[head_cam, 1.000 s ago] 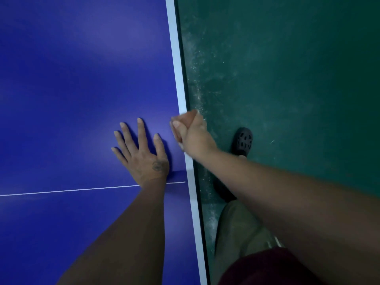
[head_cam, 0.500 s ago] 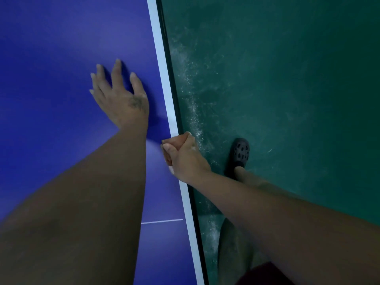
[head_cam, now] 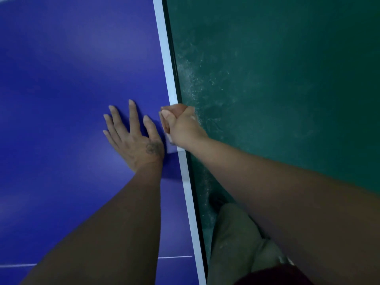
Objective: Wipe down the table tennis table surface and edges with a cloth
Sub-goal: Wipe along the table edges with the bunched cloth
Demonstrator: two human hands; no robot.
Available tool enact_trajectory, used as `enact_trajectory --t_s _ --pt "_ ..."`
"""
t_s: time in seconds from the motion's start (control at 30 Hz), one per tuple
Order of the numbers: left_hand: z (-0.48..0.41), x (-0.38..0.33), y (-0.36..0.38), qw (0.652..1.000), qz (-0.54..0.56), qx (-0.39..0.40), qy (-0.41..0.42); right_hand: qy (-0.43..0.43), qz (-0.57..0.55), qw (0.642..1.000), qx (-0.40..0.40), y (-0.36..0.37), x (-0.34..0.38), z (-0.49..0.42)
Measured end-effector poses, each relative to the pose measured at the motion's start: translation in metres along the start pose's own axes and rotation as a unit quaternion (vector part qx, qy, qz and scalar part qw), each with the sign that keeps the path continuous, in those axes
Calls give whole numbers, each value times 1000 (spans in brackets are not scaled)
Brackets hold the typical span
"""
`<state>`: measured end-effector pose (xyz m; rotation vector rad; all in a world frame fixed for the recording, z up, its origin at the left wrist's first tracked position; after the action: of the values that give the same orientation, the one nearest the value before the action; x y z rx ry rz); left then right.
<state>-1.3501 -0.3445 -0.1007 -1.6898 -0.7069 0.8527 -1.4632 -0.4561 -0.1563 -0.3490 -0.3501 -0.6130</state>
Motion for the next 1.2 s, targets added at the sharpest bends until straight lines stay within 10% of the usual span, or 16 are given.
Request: enact_trajectory --t_s 0.33,0.6,1.2 --pt "0 -1 1 1000 8 2 -2 -6 -134 991 18 -23 34 -6" --pt "-3 0 2 1000 12 -6 2 22 3 999 28 -7 -4 2" --pt "-2 3 5 999 1 35 7 -61 21 998 -5 -71 180 -58"
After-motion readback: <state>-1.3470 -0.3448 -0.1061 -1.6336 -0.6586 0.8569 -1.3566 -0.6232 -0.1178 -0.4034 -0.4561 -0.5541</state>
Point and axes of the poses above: each hand's wrist, its own z-axis away from the middle knuckle, its own y-axis out of the palm, x = y × z, the point moved 8 cm from there along -z, towards the middle knuckle, and after that the axes turned 6 degrees about y, right-handed, at the moved point
